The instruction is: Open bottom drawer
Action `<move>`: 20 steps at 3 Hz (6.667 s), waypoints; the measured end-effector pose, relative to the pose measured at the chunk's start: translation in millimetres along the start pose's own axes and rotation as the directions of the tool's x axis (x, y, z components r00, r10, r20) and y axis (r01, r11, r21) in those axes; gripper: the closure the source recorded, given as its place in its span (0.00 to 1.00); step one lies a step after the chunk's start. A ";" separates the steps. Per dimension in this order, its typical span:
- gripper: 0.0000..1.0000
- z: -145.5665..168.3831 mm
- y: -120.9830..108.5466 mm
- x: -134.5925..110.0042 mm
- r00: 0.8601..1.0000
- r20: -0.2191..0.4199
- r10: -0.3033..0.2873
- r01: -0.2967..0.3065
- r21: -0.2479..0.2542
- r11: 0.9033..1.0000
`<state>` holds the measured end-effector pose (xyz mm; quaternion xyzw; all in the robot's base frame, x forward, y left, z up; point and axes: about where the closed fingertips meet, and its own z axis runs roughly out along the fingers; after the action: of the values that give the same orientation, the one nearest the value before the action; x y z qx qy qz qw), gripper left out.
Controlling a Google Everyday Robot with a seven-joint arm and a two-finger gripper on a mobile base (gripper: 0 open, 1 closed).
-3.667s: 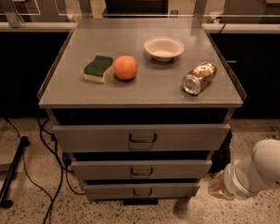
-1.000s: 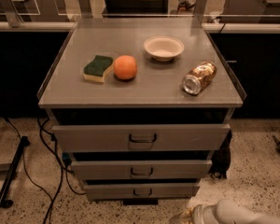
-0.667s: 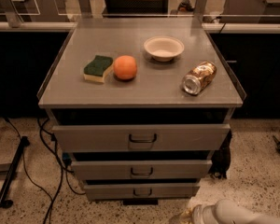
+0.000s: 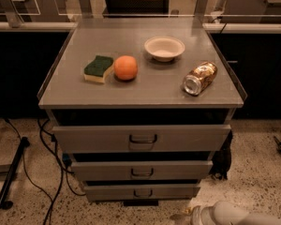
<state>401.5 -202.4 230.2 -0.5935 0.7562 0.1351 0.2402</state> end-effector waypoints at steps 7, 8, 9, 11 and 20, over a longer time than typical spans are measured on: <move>0.00 56.7 -68.0 -16.3 0.994 0.087 -0.067 0.066 0.013 0.998; 0.00 60.7 -78.1 -20.3 0.993 0.091 -0.074 0.073 0.016 0.997; 0.00 66.4 -86.8 -20.5 0.993 0.089 -0.074 0.073 0.017 0.997; 0.00 81.5 -104.2 -15.5 0.996 0.063 -0.069 0.069 0.007 0.998; 0.00 35.1 12.3 17.2 0.995 -0.053 0.081 -0.095 -0.372 0.923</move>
Offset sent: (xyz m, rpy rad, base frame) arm 0.0287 0.0072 -0.0293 -0.0587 -0.0011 0.0282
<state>393.7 -196.3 190.5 -0.5962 0.7468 0.2763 0.1025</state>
